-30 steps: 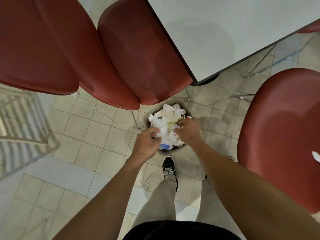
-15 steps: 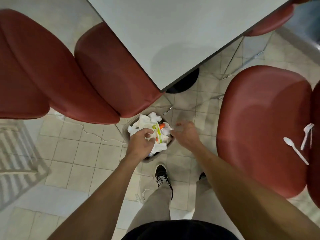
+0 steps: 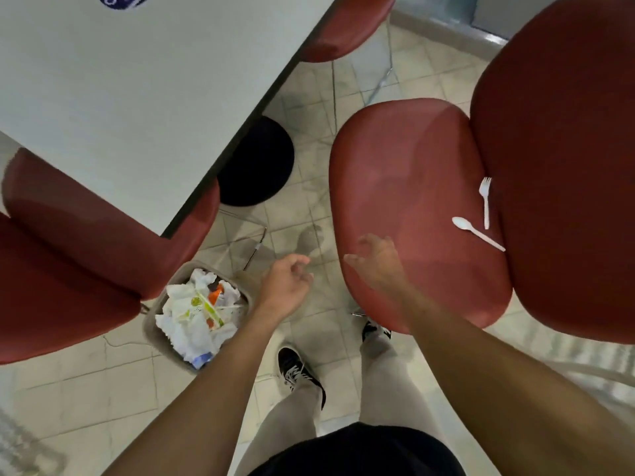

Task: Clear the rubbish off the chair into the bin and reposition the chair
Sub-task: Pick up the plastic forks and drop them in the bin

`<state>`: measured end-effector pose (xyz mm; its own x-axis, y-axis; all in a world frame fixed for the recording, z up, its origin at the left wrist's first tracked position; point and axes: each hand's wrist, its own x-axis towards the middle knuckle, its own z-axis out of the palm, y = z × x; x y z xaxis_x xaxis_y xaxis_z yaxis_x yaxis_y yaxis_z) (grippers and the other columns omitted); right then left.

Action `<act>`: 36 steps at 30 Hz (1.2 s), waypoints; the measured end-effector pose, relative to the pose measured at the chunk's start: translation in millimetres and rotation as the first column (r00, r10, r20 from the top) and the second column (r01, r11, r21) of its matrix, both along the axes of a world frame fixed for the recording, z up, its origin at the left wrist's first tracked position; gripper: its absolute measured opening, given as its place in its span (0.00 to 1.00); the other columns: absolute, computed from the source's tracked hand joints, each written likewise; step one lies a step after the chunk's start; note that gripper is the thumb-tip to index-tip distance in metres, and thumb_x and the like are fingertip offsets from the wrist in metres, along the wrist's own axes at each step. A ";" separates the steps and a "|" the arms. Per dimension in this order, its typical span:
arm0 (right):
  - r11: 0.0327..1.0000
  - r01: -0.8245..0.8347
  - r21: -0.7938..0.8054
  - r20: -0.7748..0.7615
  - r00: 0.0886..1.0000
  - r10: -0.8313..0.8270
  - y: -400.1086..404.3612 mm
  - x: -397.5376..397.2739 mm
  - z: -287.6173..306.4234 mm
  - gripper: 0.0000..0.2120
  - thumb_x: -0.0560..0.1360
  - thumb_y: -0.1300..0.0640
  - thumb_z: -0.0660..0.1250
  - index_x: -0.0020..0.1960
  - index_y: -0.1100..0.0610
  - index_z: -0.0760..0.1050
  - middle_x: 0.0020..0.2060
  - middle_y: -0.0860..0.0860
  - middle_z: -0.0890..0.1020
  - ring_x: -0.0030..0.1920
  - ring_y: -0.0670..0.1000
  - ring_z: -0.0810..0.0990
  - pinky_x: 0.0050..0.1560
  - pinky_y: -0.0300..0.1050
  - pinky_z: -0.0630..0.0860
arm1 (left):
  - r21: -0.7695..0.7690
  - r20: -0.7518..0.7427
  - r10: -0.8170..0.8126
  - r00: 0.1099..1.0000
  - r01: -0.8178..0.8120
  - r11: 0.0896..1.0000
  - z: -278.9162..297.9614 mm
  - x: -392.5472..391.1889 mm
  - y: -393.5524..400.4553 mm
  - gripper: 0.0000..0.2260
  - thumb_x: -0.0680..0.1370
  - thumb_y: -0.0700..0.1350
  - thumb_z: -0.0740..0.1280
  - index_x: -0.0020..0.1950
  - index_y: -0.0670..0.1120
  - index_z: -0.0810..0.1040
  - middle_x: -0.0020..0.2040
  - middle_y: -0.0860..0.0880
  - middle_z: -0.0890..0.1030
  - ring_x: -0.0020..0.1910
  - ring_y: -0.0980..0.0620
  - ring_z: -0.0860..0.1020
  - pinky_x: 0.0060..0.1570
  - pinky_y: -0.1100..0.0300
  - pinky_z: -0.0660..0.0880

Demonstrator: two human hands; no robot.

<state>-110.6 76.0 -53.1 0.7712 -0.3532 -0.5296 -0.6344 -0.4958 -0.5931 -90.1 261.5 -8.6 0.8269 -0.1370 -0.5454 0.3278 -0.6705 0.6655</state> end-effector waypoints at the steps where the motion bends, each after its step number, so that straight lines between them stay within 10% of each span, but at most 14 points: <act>1: 0.999 0.043 0.005 0.008 0.999 -0.043 -13.2 -1.6 0.6 0.20 0.71 0.47 0.71 0.61 0.50 0.75 0.61 0.56 0.73 0.61 0.55 0.74 0.62 0.52 0.74 | 0.016 0.000 -0.034 0.999 0.034 0.999 -1.0 3.3 -14.3 0.10 0.75 0.41 0.69 0.56 0.48 0.79 0.46 0.52 0.79 0.49 0.53 0.78 0.55 0.58 0.75; 20: 0.916 0.399 -0.049 -0.032 0.916 -0.401 -265.6 -8.4 -69.3 0.16 0.72 0.61 0.68 0.60 0.57 0.77 0.59 0.56 0.77 0.60 0.55 0.76 0.58 0.44 0.71 | 0.124 -0.019 -0.553 0.833 0.551 0.825 -84.4 63.9 -297.6 0.09 0.73 0.44 0.70 0.53 0.51 0.81 0.45 0.53 0.81 0.47 0.53 0.80 0.53 0.62 0.74; 36: 0.959 0.238 -0.153 -0.107 0.961 -0.256 -347.9 39.8 -160.9 0.14 0.76 0.62 0.61 0.57 0.53 0.80 0.56 0.57 0.76 0.56 0.57 0.77 0.55 0.47 0.74 | 0.331 0.037 -0.923 0.382 0.867 0.372 -209.1 76.4 -403.0 0.25 0.75 0.44 0.69 0.71 0.50 0.68 0.70 0.50 0.66 0.68 0.47 0.64 0.63 0.51 0.70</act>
